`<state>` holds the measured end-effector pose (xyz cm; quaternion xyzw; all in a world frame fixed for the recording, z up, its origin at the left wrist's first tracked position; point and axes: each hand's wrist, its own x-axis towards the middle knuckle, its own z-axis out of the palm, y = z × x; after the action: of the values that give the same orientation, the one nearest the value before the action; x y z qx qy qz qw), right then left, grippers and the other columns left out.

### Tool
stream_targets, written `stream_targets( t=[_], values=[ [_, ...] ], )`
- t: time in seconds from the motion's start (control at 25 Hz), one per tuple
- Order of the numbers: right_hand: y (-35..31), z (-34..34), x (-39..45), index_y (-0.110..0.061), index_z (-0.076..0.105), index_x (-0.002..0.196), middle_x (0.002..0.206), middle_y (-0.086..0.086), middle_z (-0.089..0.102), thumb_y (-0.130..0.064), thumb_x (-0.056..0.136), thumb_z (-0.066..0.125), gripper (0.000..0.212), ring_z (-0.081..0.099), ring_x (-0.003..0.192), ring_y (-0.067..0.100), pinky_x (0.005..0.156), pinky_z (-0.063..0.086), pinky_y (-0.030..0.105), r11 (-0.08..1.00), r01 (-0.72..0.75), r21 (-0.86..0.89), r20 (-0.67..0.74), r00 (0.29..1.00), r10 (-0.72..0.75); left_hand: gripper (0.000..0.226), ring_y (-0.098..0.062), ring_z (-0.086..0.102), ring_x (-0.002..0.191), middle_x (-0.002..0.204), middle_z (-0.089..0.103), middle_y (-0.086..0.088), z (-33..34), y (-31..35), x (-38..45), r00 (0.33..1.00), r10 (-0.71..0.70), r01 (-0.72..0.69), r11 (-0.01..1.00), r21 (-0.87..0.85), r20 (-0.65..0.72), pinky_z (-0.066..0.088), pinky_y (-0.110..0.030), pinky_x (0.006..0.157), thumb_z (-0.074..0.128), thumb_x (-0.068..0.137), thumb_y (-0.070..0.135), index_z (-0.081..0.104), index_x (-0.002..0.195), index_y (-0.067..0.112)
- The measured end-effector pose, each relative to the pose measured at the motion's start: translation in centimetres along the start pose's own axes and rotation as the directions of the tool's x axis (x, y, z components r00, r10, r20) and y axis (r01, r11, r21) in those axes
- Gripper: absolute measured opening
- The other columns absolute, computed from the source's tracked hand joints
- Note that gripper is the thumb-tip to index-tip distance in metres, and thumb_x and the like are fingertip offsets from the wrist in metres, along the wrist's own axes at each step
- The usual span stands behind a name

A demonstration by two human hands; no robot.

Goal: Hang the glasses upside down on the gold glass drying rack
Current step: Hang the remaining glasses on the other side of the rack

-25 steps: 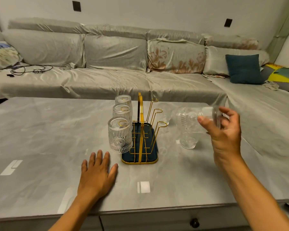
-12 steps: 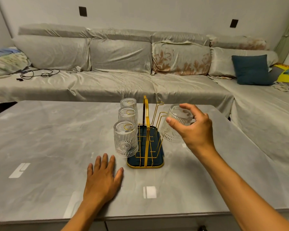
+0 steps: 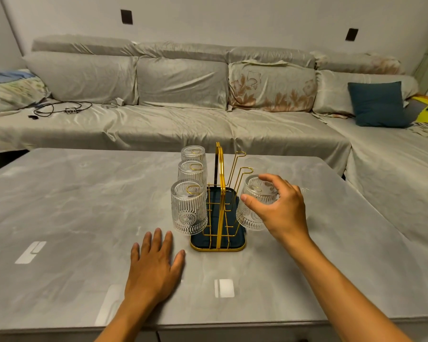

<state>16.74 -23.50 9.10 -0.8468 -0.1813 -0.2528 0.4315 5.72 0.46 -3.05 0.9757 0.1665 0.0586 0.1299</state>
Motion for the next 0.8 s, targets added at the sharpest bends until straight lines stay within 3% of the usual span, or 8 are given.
stream_targets(
  t=[0.48, 0.6, 0.68, 0.76, 0.8],
  values=[
    [1.1, 1.1, -0.9, -0.032, 0.055, 0.118, 0.113, -0.007, 0.059, -0.047, 0.072, 0.076, 0.052, 0.049, 0.108, 0.022, 0.08, 0.053, 0.042, 0.992, -0.106, 0.06, 0.073, 0.992, 0.102, 0.071, -0.023, -0.009, 0.15, 0.164, -0.004, -0.003, 0.0, 0.0, -0.1, 1.0, 0.005, -0.005, 1.0, 0.005, 0.005, -0.006, -0.045, 0.12, 0.014, 0.093, 0.062, 0.002, 0.154, 0.027],
    [2.0, 0.5, -1.7, -0.036, 0.049, 0.125, 0.124, -0.008, 0.053, -0.06, 0.072, 0.069, 0.061, 0.046, 0.11, 0.014, 0.083, 0.046, 0.03, 0.995, -0.072, 0.07, 0.104, 0.993, 0.064, 0.071, -0.023, -0.009, 0.15, 0.164, -0.005, -0.003, 0.0, -0.2, 0.0, 1.0, 0.009, -0.009, 1.0, 0.016, 0.011, -0.006, -0.046, 0.12, 0.012, 0.093, 0.062, 0.002, 0.154, 0.027],
    [3.3, -0.1, -2.1, -0.038, 0.048, 0.123, 0.123, -0.011, 0.053, -0.066, 0.076, 0.059, 0.056, 0.051, 0.104, 0.01, 0.076, 0.044, 0.023, 0.98, -0.115, 0.163, -0.057, 0.99, 0.126, 0.072, -0.023, -0.008, 0.15, 0.164, -0.004, -0.003, 0.2, -0.2, 0.2, 1.0, 0.008, -0.008, 1.0, 0.027, 0.01, -0.005, -0.046, 0.12, 0.011, 0.092, 0.063, 0.002, 0.154, 0.027],
    [5.6, -0.7, -1.8, -0.036, 0.046, 0.122, 0.121, -0.007, 0.054, -0.06, 0.078, 0.059, 0.052, 0.057, 0.1, 0.017, 0.07, 0.044, 0.024, 0.934, -0.241, 0.263, -0.253, 0.917, 0.308, 0.073, -0.023, -0.008, 0.15, 0.164, -0.005, -0.004, 0.3, -0.3, 0.3, 1.0, 0.008, -0.008, 0.999, 0.033, 0.006, -0.005, -0.046, 0.12, 0.01, 0.092, 0.064, 0.001, 0.154, 0.027],
    [7.0, -0.9, -1.5, -0.033, 0.042, 0.126, 0.126, -0.003, 0.053, -0.054, 0.078, 0.063, 0.057, 0.057, 0.103, 0.021, 0.074, 0.045, 0.029, 0.9, -0.337, 0.275, -0.279, 0.868, 0.41, 0.074, -0.023, -0.008, 0.15, 0.164, -0.005, -0.004, 0.4, -0.3, 0.3, 1.0, 0.009, -0.009, 0.999, 0.034, 0.006, -0.005, -0.046, 0.12, 0.008, 0.091, 0.065, 0.001, 0.154, 0.027]
  ],
)
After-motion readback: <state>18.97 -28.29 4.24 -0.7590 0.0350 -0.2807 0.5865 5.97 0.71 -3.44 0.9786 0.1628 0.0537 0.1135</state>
